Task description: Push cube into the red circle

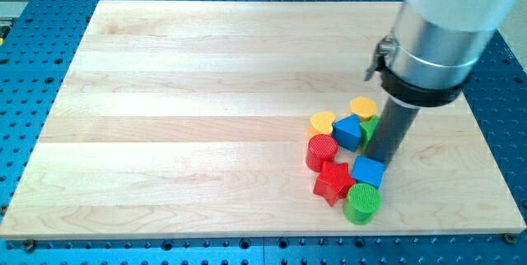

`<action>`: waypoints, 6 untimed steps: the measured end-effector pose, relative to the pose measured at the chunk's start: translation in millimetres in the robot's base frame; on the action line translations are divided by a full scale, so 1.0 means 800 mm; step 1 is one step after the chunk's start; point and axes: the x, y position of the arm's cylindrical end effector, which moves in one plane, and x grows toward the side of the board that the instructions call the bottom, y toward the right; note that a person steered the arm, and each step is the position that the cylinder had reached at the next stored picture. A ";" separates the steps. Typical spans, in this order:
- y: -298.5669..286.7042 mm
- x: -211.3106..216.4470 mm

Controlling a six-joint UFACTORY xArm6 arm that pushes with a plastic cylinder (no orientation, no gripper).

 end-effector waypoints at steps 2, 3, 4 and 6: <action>0.101 0.091; 0.051 0.099; 0.025 0.083; -0.046 0.004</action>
